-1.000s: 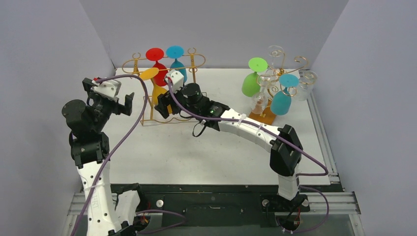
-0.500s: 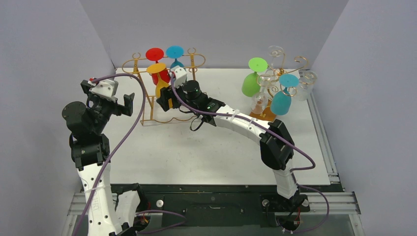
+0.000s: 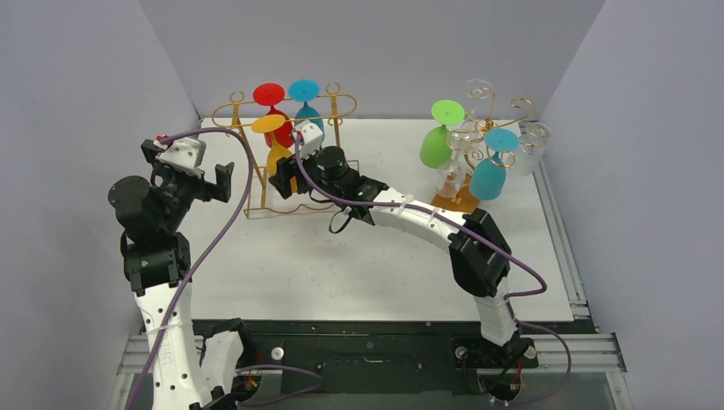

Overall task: Place the wine glass upside down on the wine glass rack
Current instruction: Turn the wine glass upside down at the wine rack.

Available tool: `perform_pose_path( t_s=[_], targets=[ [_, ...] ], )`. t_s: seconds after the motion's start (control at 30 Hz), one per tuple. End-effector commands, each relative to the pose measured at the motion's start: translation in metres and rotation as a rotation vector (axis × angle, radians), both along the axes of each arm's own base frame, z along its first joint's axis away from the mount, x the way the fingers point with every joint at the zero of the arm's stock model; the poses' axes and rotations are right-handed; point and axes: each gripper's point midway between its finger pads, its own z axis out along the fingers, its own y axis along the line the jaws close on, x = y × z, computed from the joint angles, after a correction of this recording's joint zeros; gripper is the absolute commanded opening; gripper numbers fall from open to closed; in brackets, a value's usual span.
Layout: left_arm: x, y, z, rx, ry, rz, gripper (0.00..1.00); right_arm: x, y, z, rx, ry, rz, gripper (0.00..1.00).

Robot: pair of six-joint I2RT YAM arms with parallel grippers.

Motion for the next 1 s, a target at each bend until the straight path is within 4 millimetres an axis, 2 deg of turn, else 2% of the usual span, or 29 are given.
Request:
perform_pose_path(
  t_s=[0.0, 0.17, 0.43, 0.77, 0.97],
  targets=[
    [-0.002, -0.002, 0.012, -0.005, -0.036, -0.009, 0.96, -0.013, 0.004, 0.06, 0.103, -0.102, 0.031, 0.67],
    [-0.002, -0.003, 0.01, -0.013, -0.03, -0.012, 0.96, -0.009, 0.011, 0.051, 0.092, -0.083, 0.037, 0.66],
    [-0.005, -0.004, 0.012, -0.012, -0.033, -0.019, 0.96, 0.01, 0.014, 0.047, 0.097, -0.063, 0.015, 0.67],
    [-0.006, -0.007, 0.019, -0.026, -0.042, -0.031, 0.96, 0.024, 0.019, 0.016, 0.06, -0.01, 0.008, 0.67],
    [-0.006, -0.008, 0.021, -0.026, -0.045, -0.033, 0.96, 0.027, 0.015, 0.011, 0.077, 0.0, -0.017, 0.67]
  ],
)
